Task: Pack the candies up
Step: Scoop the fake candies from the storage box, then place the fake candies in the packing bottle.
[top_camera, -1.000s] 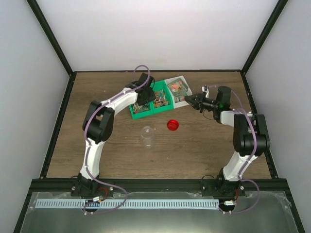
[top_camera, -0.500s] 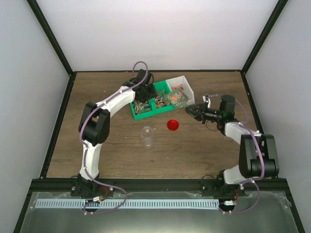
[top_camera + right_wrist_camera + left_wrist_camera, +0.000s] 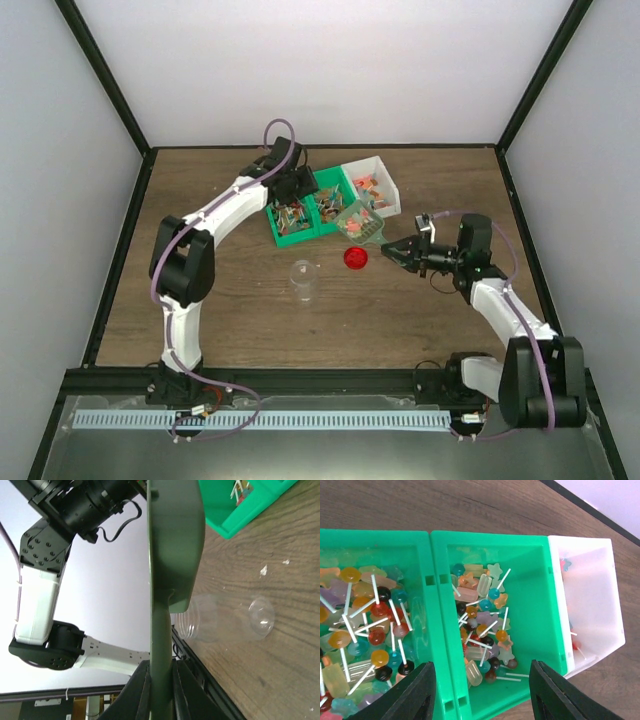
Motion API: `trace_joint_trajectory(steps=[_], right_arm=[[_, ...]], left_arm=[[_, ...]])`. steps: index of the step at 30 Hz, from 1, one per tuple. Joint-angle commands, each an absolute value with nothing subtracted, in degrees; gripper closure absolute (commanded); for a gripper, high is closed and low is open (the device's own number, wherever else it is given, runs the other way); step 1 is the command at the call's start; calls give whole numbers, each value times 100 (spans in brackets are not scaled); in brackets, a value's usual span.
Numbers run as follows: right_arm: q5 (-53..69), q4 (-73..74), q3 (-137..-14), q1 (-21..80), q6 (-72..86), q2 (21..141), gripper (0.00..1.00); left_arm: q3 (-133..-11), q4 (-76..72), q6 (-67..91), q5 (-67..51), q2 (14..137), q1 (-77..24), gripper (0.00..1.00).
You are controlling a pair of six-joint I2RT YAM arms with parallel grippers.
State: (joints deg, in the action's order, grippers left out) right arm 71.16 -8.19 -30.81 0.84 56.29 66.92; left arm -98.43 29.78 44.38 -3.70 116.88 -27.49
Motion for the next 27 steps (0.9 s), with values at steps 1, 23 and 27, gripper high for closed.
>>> trace_joint_trajectory(steps=[1,23,27], right_arm=[[7492,-138,-3050,147,5230,6212,99],[7013,2194,-3677,1226,4243,5353,99],[6761,2335,-3772,1520,4239,5346,99]], left_arm=[[-9585,2896,4321,-351,11376,-2725,48],[-9016,2687,4200,-194,11079,-2707,48],[-9004,2741,4113,-198,11061,-2690,48]])
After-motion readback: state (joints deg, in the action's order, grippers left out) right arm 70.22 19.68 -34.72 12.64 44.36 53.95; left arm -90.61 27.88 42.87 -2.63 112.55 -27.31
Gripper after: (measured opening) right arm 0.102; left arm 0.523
